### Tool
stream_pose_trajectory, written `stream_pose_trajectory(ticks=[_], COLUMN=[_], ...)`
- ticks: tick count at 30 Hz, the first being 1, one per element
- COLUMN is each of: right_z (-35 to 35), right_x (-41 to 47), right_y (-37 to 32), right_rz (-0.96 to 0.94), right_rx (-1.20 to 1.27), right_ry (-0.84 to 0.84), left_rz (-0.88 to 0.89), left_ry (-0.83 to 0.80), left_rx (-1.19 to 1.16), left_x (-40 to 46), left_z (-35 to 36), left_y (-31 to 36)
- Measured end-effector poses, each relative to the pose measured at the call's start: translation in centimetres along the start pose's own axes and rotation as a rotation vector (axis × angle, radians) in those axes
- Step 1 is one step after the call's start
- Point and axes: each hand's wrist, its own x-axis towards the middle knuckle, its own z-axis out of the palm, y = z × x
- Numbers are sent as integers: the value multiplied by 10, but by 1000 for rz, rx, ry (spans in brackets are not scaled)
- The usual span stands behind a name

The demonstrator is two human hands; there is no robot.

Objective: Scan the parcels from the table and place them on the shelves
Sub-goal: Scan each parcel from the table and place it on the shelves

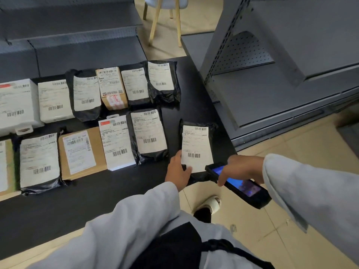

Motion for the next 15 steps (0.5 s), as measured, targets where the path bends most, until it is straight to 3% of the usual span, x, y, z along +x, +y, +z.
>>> stream_pose_trajectory(ticks=[15], right_z=[17], right_x=[10], right_y=[19], right_rz=[98], right_rx=[-112], right_ry=[-26], left_rz=[19], left_ry=[-78], left_rx=[37], left_x=[-8], left_z=[-16], left_y=[-14])
